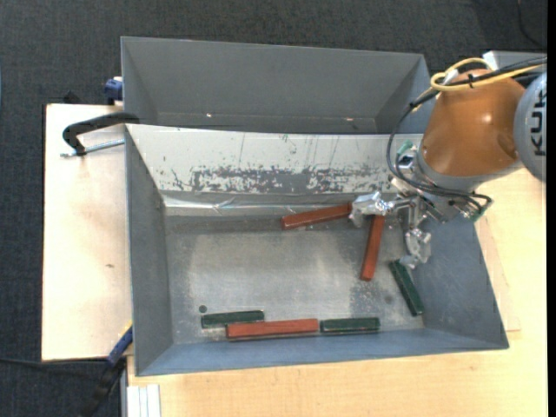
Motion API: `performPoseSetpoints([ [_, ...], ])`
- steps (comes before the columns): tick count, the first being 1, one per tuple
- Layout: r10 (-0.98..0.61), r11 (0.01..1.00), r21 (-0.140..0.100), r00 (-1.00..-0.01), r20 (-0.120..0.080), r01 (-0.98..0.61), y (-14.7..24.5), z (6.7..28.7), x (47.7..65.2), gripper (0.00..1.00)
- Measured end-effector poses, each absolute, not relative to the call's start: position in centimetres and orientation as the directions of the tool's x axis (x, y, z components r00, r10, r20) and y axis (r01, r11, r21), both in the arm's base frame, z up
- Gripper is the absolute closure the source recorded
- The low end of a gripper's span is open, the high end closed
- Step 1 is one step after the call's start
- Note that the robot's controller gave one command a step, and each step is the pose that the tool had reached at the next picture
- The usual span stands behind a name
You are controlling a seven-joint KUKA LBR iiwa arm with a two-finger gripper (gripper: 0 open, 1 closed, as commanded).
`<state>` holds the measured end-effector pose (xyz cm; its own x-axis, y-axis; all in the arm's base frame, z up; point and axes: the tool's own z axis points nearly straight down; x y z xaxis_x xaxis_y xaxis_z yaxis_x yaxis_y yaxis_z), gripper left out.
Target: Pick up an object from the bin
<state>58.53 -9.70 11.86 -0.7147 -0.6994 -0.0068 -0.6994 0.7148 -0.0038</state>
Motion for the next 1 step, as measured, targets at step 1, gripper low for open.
performPoseSetpoints([
  [1,-0.827,0.563,-0.005,-0.563,-0.005,-0.827,-8.94,10.21,59.15,0.0],
])
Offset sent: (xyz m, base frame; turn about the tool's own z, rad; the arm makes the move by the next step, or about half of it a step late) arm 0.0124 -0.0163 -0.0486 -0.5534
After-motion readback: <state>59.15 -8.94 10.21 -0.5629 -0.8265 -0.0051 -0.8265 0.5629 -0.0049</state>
